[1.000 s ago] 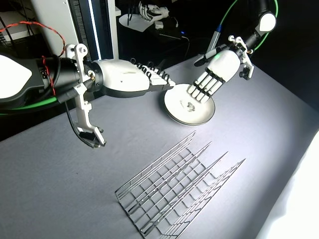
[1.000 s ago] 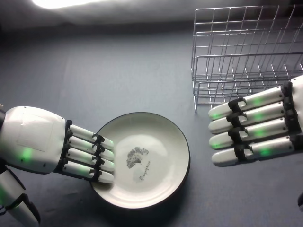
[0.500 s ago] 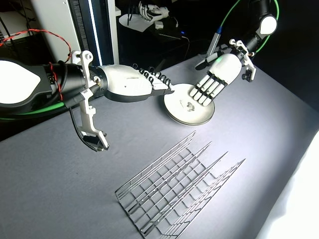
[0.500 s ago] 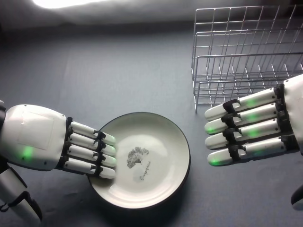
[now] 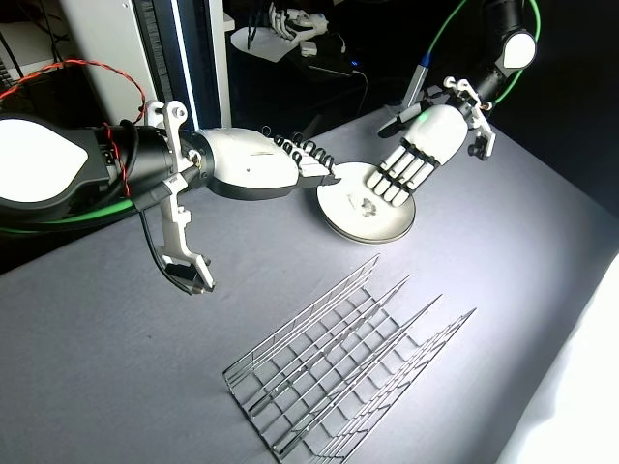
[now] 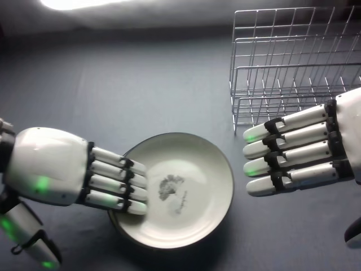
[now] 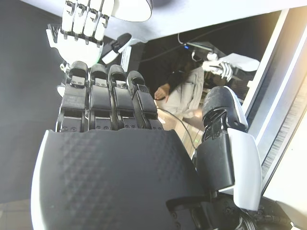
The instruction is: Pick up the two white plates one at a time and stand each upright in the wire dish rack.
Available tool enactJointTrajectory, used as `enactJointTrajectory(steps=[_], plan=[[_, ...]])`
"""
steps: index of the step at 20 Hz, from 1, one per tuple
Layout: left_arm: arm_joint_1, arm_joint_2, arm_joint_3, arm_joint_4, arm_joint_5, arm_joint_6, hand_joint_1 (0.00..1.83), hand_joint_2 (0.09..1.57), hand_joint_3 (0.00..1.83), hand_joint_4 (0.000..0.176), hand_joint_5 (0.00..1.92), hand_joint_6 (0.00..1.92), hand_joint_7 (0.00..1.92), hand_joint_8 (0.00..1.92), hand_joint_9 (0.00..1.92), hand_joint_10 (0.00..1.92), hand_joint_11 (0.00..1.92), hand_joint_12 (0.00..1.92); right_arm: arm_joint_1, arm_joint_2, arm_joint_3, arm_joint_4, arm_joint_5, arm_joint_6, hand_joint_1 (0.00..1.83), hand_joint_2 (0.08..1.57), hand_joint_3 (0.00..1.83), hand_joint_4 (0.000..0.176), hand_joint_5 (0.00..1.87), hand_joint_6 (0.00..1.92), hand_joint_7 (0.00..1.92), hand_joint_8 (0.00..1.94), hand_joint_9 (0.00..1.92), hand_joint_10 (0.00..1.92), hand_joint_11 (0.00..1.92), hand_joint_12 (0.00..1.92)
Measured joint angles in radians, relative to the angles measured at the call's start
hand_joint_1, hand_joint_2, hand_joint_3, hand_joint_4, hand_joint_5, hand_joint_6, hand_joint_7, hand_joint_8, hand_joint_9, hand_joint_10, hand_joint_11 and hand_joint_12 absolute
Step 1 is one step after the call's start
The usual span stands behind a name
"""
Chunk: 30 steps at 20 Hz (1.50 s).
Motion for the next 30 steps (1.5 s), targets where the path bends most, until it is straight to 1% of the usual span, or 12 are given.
enactJointTrajectory(steps=[7, 10, 14, 16, 17, 18, 19, 20, 22, 23, 24, 30], plan=[[-0.043, -0.088, -0.006, -0.015, 0.035, -0.018, 0.0, 1.07, 0.0, 0.0, 0.0, 0.0, 0.0, 0.0, 0.0, 0.0, 0.0, 0.0, 0.001, 0.0, 0.006, 0.001, -0.008, 0.003, 0.01, 1.21, 0.0, 0.0, 0.0, 0.0, 0.0, 0.0, 0.0, 0.0, 0.0, 0.0], [-0.056, -0.107, -0.005, -0.014, 0.047, -0.024, 0.0, 1.05, 0.0, 0.0, 0.0, 0.0, 0.0, 0.0, 0.0, 0.0, 0.0, 0.0, 0.013, -0.023, 0.027, -0.004, -0.023, 0.006, 0.15, 1.17, 0.0, 0.0, 0.0, 0.0, 0.0, 0.0, 0.0, 0.0, 0.01, 0.01], [-0.068, -0.114, -0.005, -0.008, 0.05, -0.034, 0.0, 1.06, 0.0, 0.0, 0.0, 0.0, 0.0, 0.0, 0.0, 0.0, 0.0, 0.0, 0.039, -0.066, 0.052, 0.005, -0.052, 0.007, 0.21, 1.16, 0.0, 0.0, 0.0, 0.0, 0.0, 0.0, 0.0, 0.0, 0.0, 0.0], [-0.068, -0.114, -0.005, -0.008, 0.05, -0.035, 0.0, 1.06, 0.0, 0.0, 0.0, 0.0, 0.0, 0.0, 0.0, 0.0, 0.0, 0.0, 0.04, -0.078, 0.053, 0.007, -0.064, 0.011, 0.5, 1.12, 0.0, 0.0, 0.0, 0.0, 0.0, 0.0, 0.0, 0.0, 0.02, 0.01], [-0.068, -0.114, -0.005, -0.007, 0.05, -0.034, 0.0, 1.06, 0.0, 0.0, 0.0, 0.0, 0.0, 0.0, 0.0, 0.0, 0.0, 0.0, 0.04, -0.082, 0.054, 0.003, -0.064, 0.011, 0.5, 1.12, 0.0, 0.0, 0.0, 0.0, 0.0, 0.0, 0.0, 0.0, 0.02, 0.01], [-0.068, -0.113, -0.005, -0.007, 0.05, -0.037, 0.0, 1.06, 0.0, 0.0, 0.0, 0.0, 0.0, 0.0, 0.0, 0.0, 0.0, 0.0, 0.04, -0.09, 0.055, 0.0, -0.069, 0.013, 0.86, 1.09, 0.0, 0.0, 0.0, 0.0, 0.0, 0.0, 0.0, 0.0, 0.0, 0.0], [-0.068, -0.113, -0.005, -0.007, 0.051, -0.037, 0.0, 1.06, 0.0, 0.0, 0.0, 0.0, 0.0, 0.0, 0.0, 0.0, 0.0, 0.0, 0.04, -0.092, 0.055, 0.0, -0.069, 0.013, 0.86, 1.09, 0.0, 0.0, 0.0, 0.0, 0.0, 0.0, 0.0, 0.0, 0.0, 0.0], [-0.069, -0.113, -0.005, -0.007, 0.051, -0.039, 0.0, 1.05, 0.0, 0.0, 0.0, 0.0, 0.0, 0.0, 0.0, 0.0, 0.0, 0.0, 0.04, -0.095, 0.055, 0.001, -0.069, 0.015, 1.06, 1.09, 0.0, 0.0, 0.0, 0.0, 0.0, 0.0, 0.0, 0.0, 0.0, 0.0], [-0.071, -0.113, -0.005, -0.005, 0.051, -0.042, 0.0, 1.05, 0.0, 0.0, 0.0, 0.0, 0.0, 0.0, 0.0, 0.0, 0.0, 0.0, 0.04, -0.095, 0.055, 0.003, -0.072, 0.015, 1.15, 1.07, 0.0, 0.0, 0.0, 0.0, 0.0, 0.0, 0.0, 0.0, 0.04, 0.02], [-0.072, -0.113, -0.004, -0.005, 0.05, -0.045, 0.0, 1.06, 0.0, 0.0, 0.0, 0.0, 0.0, 0.0, 0.0, 0.0, 0.0, 0.0, 0.039, -0.095, 0.055, 0.003, -0.075, 0.015, 1.28, 1.05, 0.0, 0.0, 0.0, 0.0, 0.0, 0.0, 0.0, 0.0, 0.0, 0.3], [-0.079, -0.115, -0.002, 0.003, 0.048, -0.046, 0.0, 1.04, 0.0, 0.0, 0.0, 0.0, 0.0, 0.0, 0.0, 0.0, 0.0, 0.0, 0.037, -0.095, 0.055, 0.004, -0.076, 0.016, 1.33, 1.03, 0.0, 0.0, 0.0, 0.0, 0.0, 0.0, 0.0, 0.0, 0.0, 0.39], [-0.082, -0.119, 0.0, 0.003, 0.05, -0.057, 0.0, 1.06, 0.0, 0.0, 0.0, 0.0, 0.0, 0.0, 0.0, 0.0, 0.0, 0.0, -0.011, -0.126, 0.056, 0.008, -0.11, 0.02, 1.42, 1.03, 0.0, 0.0, 0.0, 0.0, 0.0, 0.0, 0.0, 0.0, 0.0, 0.39]])
